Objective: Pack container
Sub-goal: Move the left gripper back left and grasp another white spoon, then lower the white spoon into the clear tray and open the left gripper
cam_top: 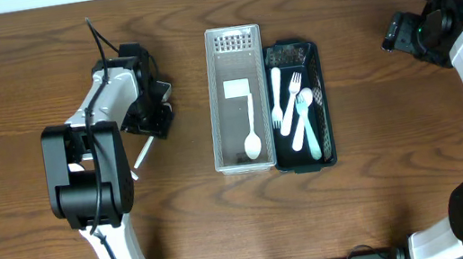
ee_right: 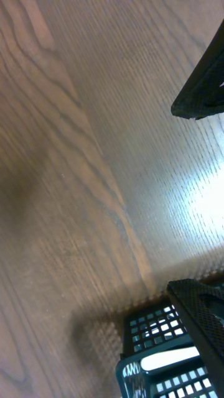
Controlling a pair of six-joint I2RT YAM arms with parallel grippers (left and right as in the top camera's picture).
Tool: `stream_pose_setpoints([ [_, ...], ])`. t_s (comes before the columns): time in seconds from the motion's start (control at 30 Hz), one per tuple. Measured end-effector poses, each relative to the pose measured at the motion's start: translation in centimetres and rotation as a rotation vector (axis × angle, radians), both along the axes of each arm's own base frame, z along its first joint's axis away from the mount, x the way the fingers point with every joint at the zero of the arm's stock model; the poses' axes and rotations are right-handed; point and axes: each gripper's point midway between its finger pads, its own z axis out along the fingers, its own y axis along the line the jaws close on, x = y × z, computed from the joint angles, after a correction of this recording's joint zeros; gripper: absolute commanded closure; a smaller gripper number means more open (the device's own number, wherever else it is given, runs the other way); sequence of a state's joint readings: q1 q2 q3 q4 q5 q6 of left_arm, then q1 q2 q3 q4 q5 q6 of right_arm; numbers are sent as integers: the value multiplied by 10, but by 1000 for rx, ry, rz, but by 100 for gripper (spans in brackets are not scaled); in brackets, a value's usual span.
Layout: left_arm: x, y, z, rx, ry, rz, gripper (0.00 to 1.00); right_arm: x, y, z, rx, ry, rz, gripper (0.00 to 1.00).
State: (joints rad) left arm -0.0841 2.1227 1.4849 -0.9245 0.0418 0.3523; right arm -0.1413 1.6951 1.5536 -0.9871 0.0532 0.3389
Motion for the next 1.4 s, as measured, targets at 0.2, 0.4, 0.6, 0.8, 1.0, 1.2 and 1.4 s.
stream_pose_setpoints([
  [0.2,-4,0,0,0,15,-4,81,0,0,0,-1,0,2,15],
  [0.4,-5,0,0,-1,20,-11,91,0,0,0,-2,0,3,14],
  [0.6,-6,0,0,-2,24,-6,94,0,0,0,-2,1,3,14],
  [0.8,-7,-3,12,-3,8,59,94,0,0,0,-2,1,3,14],
  [1.0,0,-36,95,-38,-194,90,94,0,0,0,-1,1,3,14],
  [1.2,-3,-122,206,-225,-517,108,94,0,0,0,-1,-1,4,14],
  [1.4,-18,-190,205,-323,-510,109,94,0,0,0,-2,0,3,14],
])
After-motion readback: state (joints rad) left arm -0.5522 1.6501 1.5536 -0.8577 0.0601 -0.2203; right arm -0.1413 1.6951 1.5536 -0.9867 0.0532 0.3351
